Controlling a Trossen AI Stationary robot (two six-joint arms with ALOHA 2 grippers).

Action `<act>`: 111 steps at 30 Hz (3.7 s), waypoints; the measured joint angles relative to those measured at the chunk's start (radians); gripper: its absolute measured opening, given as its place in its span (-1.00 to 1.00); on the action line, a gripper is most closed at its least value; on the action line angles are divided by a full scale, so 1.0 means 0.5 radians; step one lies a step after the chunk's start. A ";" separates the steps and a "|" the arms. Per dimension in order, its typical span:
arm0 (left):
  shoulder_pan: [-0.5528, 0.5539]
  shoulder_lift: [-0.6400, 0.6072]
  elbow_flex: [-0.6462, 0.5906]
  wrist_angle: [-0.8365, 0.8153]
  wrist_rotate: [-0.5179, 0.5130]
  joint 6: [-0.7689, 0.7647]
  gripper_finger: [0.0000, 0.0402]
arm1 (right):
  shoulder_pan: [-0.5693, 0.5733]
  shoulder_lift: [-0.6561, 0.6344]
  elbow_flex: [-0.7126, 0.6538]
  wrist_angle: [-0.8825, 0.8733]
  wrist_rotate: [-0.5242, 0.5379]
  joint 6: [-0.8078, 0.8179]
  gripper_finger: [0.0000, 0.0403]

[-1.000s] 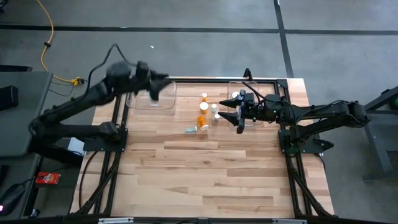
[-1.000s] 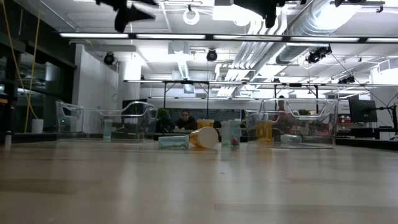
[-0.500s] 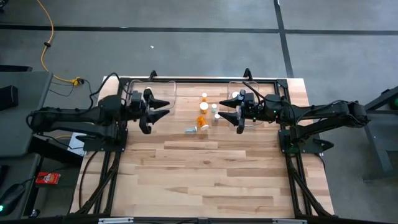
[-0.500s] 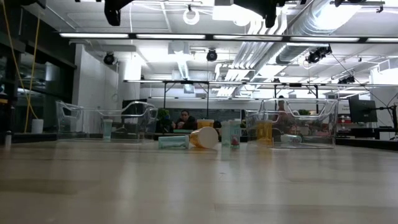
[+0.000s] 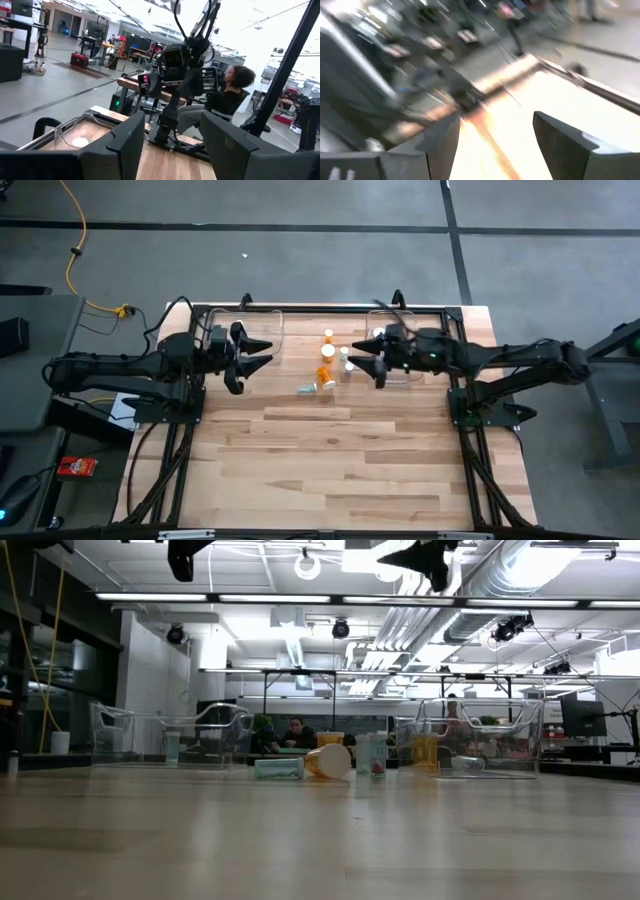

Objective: Pick and place medicine bottles into bin by pill shape (circle, oval)
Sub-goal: Put the blue tablet bottle into the left transparent bin

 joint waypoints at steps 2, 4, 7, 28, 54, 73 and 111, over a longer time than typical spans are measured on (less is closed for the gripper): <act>0.000 0.001 0.000 0.000 -0.001 -0.001 -0.09 | -0.021 0.106 0.211 -0.393 0.112 0.027 0.22; 0.000 0.003 0.000 -0.003 -0.006 -0.001 -0.09 | -0.064 0.245 0.421 -0.752 0.208 0.114 0.22; 0.000 0.003 0.000 -0.002 -0.006 -0.001 -0.09 | -0.157 0.494 0.709 -1.181 0.228 0.254 0.22; 0.000 0.003 0.000 -0.008 -0.005 -0.008 -0.09 | -0.630 1.710 1.397 -1.968 0.002 -0.009 0.22; 0.000 0.003 0.000 -0.008 -0.069 -0.004 -0.09 | -0.667 1.795 1.381 -1.864 -0.140 0.010 0.22; -0.001 0.003 0.000 -0.009 -0.072 -0.057 -0.09 | -0.676 1.902 1.380 -1.821 -0.167 0.115 0.21; -0.008 0.369 0.187 -0.389 0.105 0.003 -0.08 | -0.181 1.185 1.380 -1.638 -0.536 -0.323 -0.54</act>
